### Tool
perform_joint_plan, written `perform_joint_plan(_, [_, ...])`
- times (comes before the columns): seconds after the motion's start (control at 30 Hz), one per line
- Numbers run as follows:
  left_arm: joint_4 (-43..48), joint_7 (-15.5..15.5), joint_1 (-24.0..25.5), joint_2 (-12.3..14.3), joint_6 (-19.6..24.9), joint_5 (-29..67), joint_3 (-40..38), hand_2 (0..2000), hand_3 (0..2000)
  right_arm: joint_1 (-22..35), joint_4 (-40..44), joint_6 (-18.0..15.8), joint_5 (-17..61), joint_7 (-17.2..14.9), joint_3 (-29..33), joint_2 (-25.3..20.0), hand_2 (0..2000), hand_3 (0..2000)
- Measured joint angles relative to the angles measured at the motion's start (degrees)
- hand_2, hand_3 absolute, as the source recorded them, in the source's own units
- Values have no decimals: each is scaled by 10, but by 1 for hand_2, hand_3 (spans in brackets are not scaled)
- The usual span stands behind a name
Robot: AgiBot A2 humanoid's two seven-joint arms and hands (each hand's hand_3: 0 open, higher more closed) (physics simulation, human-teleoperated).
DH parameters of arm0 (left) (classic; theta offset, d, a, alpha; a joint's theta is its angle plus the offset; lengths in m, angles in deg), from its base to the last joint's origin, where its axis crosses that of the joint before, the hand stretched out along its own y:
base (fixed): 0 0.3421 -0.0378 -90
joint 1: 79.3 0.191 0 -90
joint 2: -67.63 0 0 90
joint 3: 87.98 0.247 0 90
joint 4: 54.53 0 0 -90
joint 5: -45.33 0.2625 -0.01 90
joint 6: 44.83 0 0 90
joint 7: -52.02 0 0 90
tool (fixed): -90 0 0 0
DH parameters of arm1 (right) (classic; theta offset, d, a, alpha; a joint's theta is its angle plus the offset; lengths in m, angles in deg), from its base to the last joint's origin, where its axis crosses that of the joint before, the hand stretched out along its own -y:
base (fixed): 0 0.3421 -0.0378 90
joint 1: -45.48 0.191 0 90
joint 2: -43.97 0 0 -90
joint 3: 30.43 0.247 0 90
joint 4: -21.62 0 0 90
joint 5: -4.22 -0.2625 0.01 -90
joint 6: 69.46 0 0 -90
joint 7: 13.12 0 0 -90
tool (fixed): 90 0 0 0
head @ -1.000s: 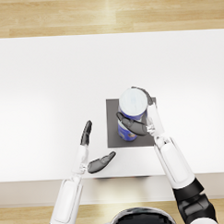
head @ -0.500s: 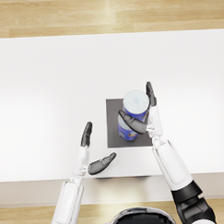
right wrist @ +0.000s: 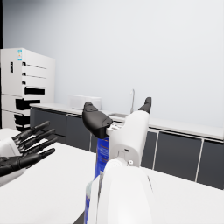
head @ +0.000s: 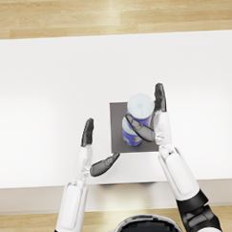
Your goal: Pick up the blue can on the left and place it in the middle, then pick up the blue can on the right and place it on top of the can in the middle
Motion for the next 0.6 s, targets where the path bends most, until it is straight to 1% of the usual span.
perform_joint_plan(0.07, [-1, 0, -13, 8, 0, 0, -6, 0, 0, 4, -18, 0, 0, -1, 9, -5, 0, 0])
perform_joint_plan(0.1, [-2, 0, -20, 12, 0, 0, -10, 0, 0, 26, -26, 0, 0, -1, -25, 29, 0, 0])
perform_joint_plan(0.23, [-3, 0, -54, 28, 0, 0, -30, 0, 0, 35, -74, -1, 0, -1, 16, 18, 0, 0])
perform_joint_plan(0.37, [5, 0, -100, 42, 0, 0, -64, 0, 0, 41, -131, -2, 0, -1, 64, 6, 0, 0])
perform_joint_plan(0.53, [13, 0, -159, 44, 0, 0, -108, 0, 0, 33, -179, -4, 0, 0, 123, 4, 0, 0])
perform_joint_plan(0.57, [13, 0, -169, 43, 0, 0, -118, 0, 0, 30, -185, -65, 0, 8, 137, 4, 0, 0])
perform_joint_plan(0.6, [12, 0, -177, 42, 0, 0, -128, 0, 0, 24, -191, -109, 0, 44, 152, 5, 0, 0])
